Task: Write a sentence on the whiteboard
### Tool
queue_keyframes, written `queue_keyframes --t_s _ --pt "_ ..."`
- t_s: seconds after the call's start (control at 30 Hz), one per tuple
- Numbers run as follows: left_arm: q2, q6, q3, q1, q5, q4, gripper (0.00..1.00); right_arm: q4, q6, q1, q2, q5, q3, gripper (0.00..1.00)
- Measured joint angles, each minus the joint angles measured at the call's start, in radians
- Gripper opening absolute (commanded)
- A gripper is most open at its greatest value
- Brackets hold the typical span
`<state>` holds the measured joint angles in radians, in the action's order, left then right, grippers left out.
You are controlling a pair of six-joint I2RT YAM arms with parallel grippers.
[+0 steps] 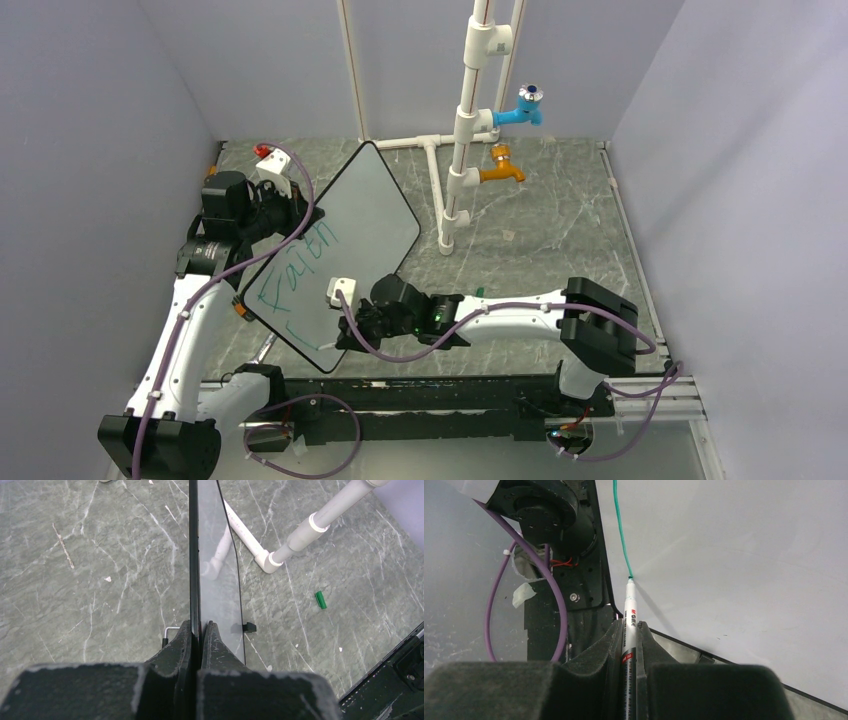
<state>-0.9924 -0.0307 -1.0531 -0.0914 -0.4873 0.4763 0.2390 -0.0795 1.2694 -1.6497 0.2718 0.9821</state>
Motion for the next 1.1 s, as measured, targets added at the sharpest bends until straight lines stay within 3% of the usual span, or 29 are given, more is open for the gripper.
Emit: queue_keyframes --t_s 0.63,1.1 --pt "0.0 0.0 0.0 0.0 0.0 0.0 0.0 -0.056 0.021 0.042 -0.014 -0.026 0.066 0.0" --pt "0.0 -0.004 0.0 0.0 0.005 0.0 0.0 -0.058 0.028 0.048 0.067 -0.04 0.08 0.0"
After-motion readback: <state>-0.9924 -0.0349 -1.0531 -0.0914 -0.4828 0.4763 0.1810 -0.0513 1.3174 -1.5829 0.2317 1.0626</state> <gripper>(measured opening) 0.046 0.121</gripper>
